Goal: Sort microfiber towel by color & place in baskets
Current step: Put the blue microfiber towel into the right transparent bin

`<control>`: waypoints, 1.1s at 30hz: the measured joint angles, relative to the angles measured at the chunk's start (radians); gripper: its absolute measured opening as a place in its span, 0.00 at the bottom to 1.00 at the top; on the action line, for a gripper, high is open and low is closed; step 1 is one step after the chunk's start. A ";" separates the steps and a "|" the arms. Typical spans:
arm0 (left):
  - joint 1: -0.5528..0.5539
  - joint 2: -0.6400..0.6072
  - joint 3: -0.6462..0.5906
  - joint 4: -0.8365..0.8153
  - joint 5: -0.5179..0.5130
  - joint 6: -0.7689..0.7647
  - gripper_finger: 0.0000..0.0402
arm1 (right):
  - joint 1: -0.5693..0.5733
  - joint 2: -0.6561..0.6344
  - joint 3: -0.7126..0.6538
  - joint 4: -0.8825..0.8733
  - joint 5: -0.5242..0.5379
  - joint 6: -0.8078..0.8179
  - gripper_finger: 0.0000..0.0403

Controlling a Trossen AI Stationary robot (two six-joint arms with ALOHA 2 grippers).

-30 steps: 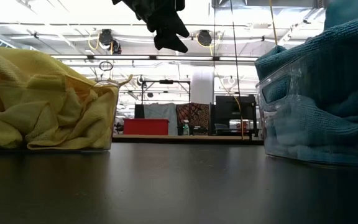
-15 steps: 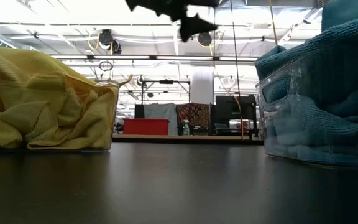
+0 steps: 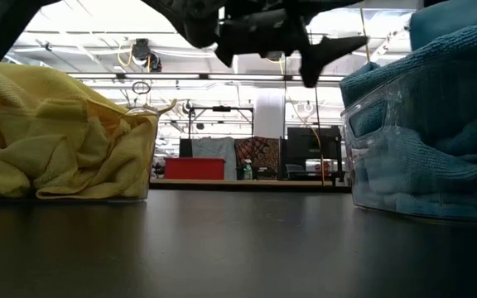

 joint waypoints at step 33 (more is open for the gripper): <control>-0.100 0.201 0.148 0.021 -0.004 0.142 0.37 | -0.080 0.173 0.000 0.219 0.029 0.082 0.62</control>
